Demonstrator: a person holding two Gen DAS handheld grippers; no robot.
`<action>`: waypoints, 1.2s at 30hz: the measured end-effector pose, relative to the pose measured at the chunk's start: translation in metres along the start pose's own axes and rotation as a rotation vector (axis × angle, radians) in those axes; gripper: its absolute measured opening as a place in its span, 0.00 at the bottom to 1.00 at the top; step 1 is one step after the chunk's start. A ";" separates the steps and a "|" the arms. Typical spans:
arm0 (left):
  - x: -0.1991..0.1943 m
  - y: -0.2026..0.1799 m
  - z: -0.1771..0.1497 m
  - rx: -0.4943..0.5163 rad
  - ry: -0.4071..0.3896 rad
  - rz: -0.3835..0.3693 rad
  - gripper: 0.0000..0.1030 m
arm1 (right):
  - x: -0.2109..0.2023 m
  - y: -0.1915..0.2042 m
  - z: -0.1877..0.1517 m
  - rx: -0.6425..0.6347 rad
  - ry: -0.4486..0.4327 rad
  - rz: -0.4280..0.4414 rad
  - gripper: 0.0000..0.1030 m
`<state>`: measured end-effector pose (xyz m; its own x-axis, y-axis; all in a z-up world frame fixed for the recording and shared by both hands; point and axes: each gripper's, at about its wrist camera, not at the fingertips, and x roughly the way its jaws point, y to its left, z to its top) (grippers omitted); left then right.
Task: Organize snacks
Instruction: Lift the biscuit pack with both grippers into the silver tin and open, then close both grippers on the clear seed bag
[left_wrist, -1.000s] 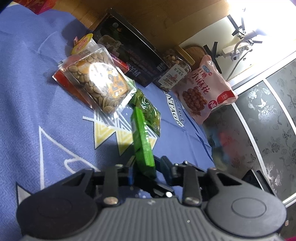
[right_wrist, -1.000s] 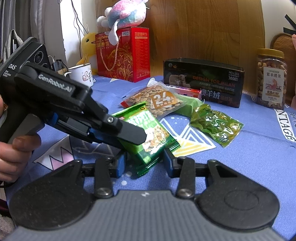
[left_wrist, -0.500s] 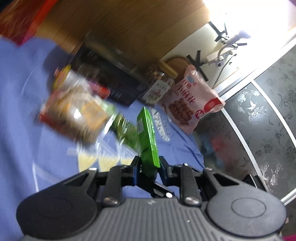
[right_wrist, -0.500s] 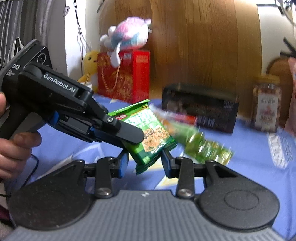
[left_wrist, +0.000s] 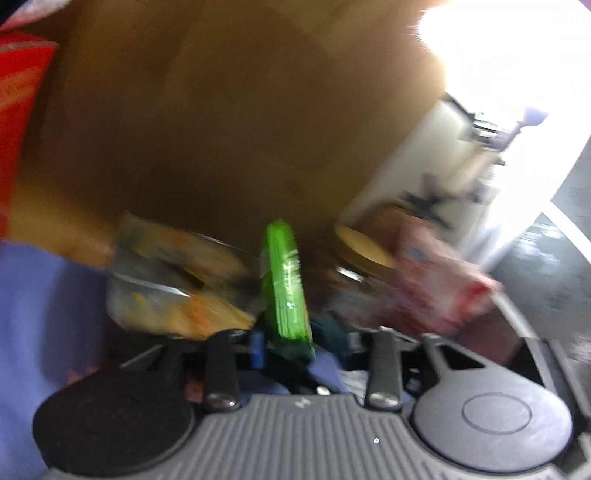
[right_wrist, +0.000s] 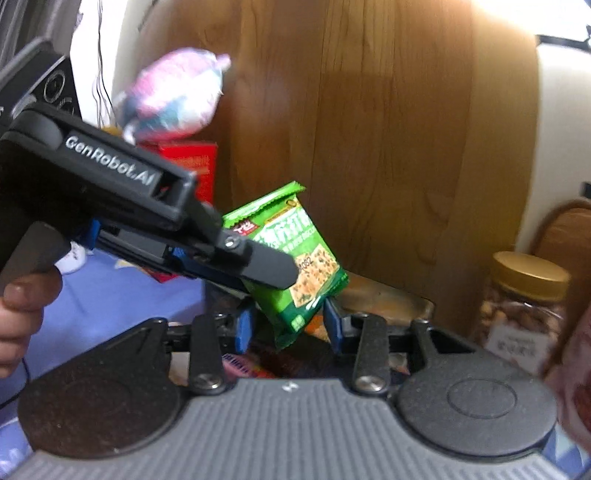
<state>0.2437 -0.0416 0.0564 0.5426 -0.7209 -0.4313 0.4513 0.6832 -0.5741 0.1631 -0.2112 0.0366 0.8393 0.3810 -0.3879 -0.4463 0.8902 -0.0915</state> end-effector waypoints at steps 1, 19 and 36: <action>0.005 0.004 0.003 0.003 -0.008 0.041 0.40 | 0.009 -0.003 0.001 -0.005 0.007 0.000 0.52; -0.075 0.054 -0.075 -0.075 0.017 0.217 0.58 | -0.052 -0.003 -0.082 0.533 0.166 0.337 0.52; -0.089 0.034 -0.149 -0.184 0.149 0.060 0.36 | -0.077 0.050 -0.096 0.495 0.218 0.339 0.32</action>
<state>0.1053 0.0285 -0.0291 0.4483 -0.6979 -0.5585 0.2773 0.7026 -0.6553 0.0456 -0.2200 -0.0264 0.5711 0.6485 -0.5033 -0.4361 0.7591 0.4832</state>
